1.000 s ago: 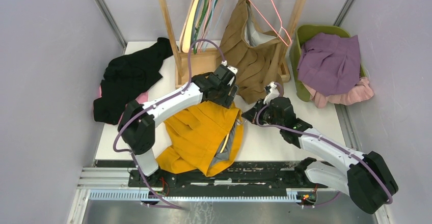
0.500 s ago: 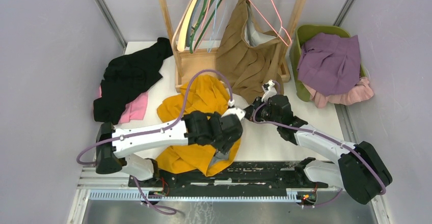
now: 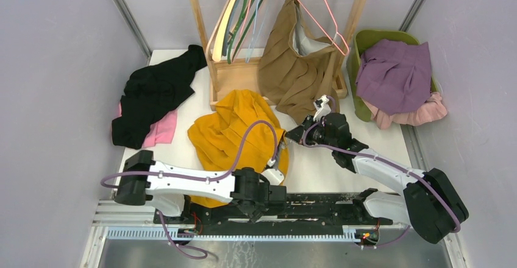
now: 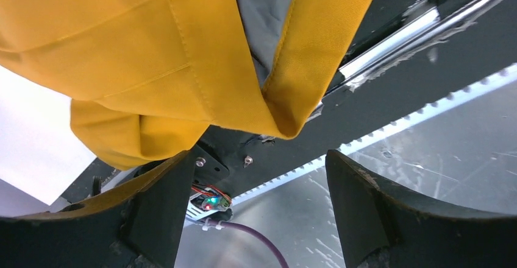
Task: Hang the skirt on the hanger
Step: Adjust the skirt on the hanger.
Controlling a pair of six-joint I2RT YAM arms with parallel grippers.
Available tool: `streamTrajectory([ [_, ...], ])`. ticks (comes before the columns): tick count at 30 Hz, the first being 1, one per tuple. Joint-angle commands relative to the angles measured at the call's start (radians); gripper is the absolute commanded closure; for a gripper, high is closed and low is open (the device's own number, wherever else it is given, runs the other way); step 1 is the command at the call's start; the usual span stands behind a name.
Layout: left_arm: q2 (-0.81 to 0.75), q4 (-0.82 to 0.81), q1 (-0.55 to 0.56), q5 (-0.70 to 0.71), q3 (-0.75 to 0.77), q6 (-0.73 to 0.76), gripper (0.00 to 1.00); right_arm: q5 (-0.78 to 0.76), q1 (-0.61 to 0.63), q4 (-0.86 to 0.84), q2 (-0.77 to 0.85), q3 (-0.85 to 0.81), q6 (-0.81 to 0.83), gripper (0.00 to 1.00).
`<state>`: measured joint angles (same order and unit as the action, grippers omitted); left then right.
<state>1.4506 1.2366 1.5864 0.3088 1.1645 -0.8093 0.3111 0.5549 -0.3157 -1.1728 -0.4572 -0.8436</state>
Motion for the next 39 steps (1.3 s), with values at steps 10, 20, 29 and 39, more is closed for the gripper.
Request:
streamTrajectory([
  [10,0.104,-0.236,0.006,-0.077,-0.117,0.045,0.13,0.197,0.027,0.094,-0.005,0.032,-0.024,0.99],
  [20,0.227,-0.186,0.003,0.075,-0.069,0.081,0.49,0.200,0.022,0.096,0.000,0.039,-0.023,0.99],
  [29,0.219,-0.078,0.003,0.208,0.085,0.090,0.97,0.206,0.016,0.095,0.009,0.045,-0.021,0.99],
  [39,0.085,-0.121,-0.002,0.089,0.025,0.062,0.54,0.211,0.009,0.077,-0.002,0.053,-0.023,0.99],
])
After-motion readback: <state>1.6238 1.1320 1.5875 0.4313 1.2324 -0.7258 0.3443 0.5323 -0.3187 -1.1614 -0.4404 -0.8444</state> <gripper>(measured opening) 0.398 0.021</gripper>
